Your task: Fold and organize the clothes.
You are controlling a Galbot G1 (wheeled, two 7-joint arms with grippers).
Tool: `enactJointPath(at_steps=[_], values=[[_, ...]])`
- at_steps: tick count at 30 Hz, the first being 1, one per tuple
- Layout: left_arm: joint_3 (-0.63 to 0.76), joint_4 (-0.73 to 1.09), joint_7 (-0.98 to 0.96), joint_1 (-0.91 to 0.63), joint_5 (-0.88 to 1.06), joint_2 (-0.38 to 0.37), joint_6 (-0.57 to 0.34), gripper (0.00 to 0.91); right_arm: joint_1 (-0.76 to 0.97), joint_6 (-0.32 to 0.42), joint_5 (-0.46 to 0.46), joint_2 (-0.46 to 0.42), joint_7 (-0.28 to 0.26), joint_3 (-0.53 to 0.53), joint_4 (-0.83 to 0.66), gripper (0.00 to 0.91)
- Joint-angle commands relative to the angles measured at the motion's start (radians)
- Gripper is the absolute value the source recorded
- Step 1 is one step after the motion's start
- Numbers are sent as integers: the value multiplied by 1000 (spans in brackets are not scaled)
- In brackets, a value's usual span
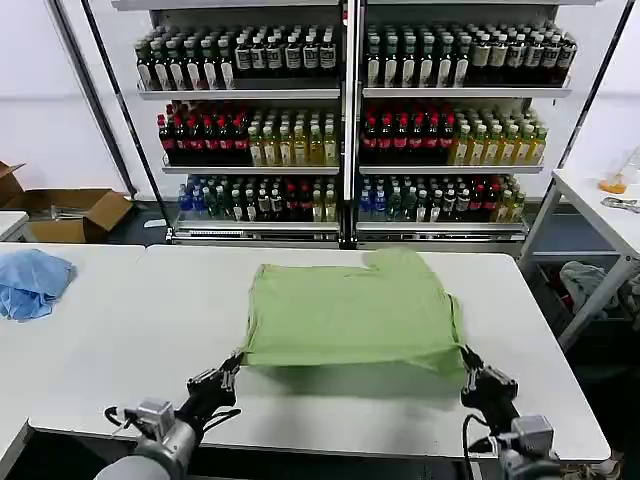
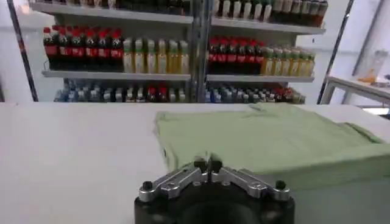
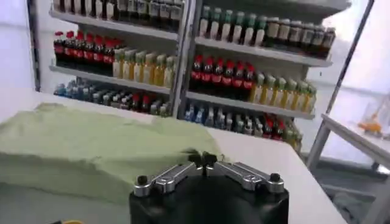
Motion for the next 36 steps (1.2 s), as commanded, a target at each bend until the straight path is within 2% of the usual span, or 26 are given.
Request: enactJointPath(at_steps=[1, 12, 13, 14, 15, 16, 17, 19, 25, 31, 36], values=[[98, 197, -3, -193, 49, -5, -19, 20, 209, 15, -42, -46, -2, -102, -166, 0], [149, 288, -14, -266, 97, -39, -32, 30, 300, 24, -109, -26, -2, -191, -293, 0], [151, 292, -15, -268, 100, -42, -32, 40, 303, 22, -113, -22, -2, -196, -301, 0], [154, 295, -16, -270, 102, -45, -33, 141, 306, 21, -117, -19, -1, -201, -308, 0], [155, 299, -16, -272, 105, -47, -33, 423, 309, 18, -121, -16, -1, -206, -314, 212], [157, 302, -16, -273, 108, -50, -32, 786, 311, 11, -124, -12, 1, -210, -318, 453], [157, 303, -16, -273, 112, -53, -31, 907, 312, 2, -127, -9, 1, -213, -322, 907], [158, 304, -15, -270, 116, -57, -31, 907, 310, -26, -132, -3, -8, -218, -323, 907], [143, 286, -18, -241, 125, -66, -32, 907, 267, -10, -131, 10, -14, -205, -283, 907], [105, 259, -20, -176, 125, -70, -39, 907, 114, -2, -84, 31, 4, -96, -169, 907], [102, 269, -22, -165, 124, -72, -42, 907, 11, -33, 11, 57, 18, -5, -128, 907]])
